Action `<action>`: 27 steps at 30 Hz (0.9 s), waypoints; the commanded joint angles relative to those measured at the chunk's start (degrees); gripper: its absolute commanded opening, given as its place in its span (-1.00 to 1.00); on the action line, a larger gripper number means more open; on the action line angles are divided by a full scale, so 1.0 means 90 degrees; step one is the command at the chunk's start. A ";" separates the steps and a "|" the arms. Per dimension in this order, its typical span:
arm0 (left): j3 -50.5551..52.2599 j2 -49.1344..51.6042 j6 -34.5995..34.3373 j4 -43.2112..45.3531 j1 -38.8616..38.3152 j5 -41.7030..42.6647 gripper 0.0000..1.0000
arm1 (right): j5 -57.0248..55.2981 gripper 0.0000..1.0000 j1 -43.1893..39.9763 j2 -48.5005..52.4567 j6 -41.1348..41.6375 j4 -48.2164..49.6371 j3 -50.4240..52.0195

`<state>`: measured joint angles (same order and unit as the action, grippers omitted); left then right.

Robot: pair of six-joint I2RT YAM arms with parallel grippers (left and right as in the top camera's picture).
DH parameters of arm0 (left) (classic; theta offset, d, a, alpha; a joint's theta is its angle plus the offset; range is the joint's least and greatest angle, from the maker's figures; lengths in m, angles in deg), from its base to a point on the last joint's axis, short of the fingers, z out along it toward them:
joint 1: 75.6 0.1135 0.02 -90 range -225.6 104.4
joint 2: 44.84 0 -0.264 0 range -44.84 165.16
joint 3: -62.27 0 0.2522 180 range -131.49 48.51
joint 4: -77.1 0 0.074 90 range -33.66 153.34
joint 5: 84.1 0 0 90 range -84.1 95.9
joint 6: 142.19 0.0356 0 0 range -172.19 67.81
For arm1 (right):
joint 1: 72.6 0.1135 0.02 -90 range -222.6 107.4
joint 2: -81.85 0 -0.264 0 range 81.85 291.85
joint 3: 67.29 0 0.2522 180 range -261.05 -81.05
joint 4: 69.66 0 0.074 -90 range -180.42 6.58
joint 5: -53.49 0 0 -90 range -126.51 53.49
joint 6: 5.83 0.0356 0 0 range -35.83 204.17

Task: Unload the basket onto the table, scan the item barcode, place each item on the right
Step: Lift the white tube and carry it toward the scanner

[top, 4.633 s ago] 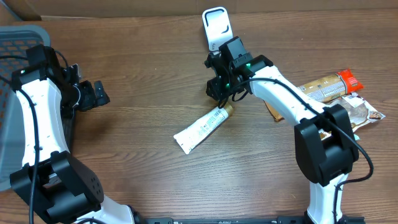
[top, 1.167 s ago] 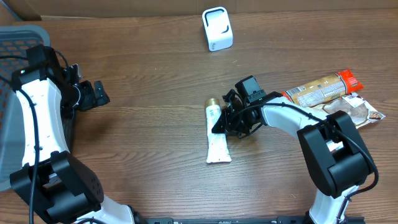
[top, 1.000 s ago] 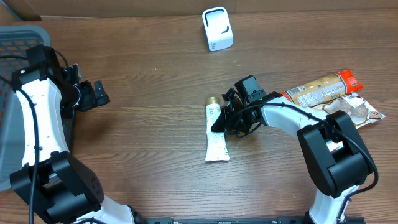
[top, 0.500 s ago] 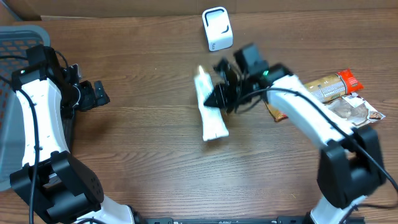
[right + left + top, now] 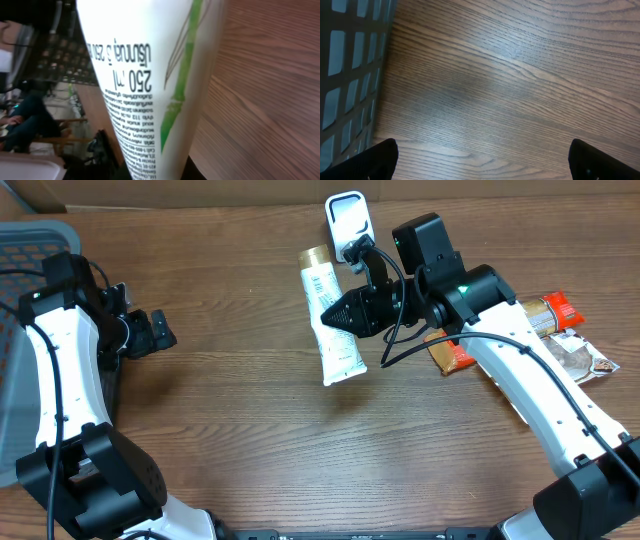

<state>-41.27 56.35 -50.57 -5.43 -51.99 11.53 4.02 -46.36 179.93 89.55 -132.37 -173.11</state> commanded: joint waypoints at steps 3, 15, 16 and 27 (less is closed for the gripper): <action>-0.0078 0.0044 -0.0085 0.0005 -0.0007 0.0022 0.99 | -0.2006 -0.93 -0.0041 -0.0143 0.0204 -0.0612 -0.1100; -0.0078 0.0044 -0.0085 0.0005 -0.0007 0.0022 0.99 | -0.6499 -0.93 0.0051 0.0969 -0.1549 -0.0491 -0.3126; -0.0078 0.0044 -0.0085 0.0007 -0.0007 0.0022 0.99 | -0.6683 -0.93 0.0049 0.1083 -0.1630 -0.0420 -0.3126; -0.0078 0.0044 -0.0085 0.0005 -0.0007 0.0022 0.99 | -0.8340 -0.93 0.0041 0.2125 -0.3806 0.0920 -0.3126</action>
<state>-41.27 56.35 -50.57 -5.43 -51.99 11.51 -60.44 -46.25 198.53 64.86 -129.13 -199.92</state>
